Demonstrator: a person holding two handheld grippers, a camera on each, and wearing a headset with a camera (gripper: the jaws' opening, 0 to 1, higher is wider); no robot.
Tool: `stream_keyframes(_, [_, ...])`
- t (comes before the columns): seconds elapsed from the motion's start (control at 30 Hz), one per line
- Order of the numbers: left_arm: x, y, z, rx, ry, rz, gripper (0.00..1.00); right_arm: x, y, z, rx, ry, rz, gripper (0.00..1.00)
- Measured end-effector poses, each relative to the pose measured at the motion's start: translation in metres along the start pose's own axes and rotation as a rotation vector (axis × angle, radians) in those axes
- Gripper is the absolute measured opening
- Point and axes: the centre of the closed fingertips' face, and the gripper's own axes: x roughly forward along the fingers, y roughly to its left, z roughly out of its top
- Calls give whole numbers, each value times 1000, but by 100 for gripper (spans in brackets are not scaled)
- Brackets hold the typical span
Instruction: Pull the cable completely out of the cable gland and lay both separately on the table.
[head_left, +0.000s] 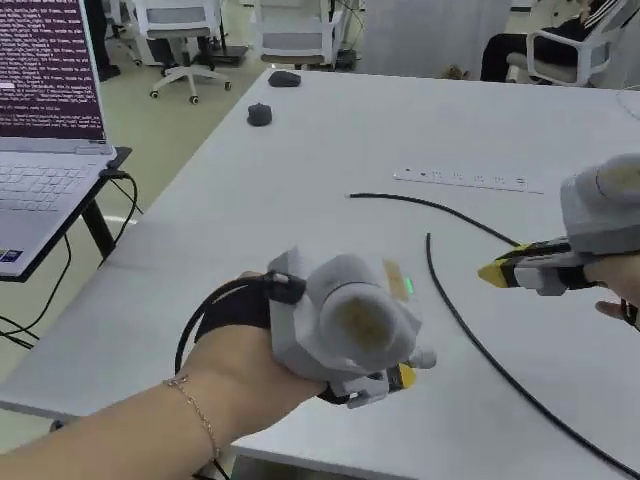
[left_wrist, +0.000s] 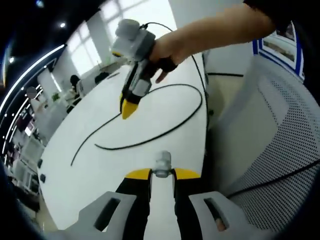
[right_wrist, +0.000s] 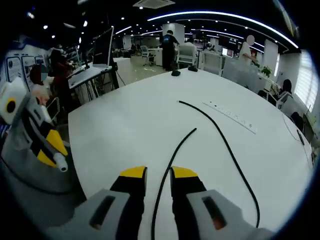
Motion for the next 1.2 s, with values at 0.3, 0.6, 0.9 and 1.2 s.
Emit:
stream_keyframes(0.3, [50, -7, -29, 15, 72, -160, 17, -94, 50, -34, 55, -79, -34, 18])
stream_keyframes(0.6, [89, -21, -65, 12, 149, -249, 17, -145, 78, -58, 113, -125, -145, 18])
stream_keyframes(0.9, [86, -20, -80, -51, 187, -262, 31, -152, 73, -76, 191, -91, -193, 18])
stream_keyframes(1.2, [-2, -1, -36, -107, 70, -167, 31, -135, 92, -85, 240, -29, -74, 25])
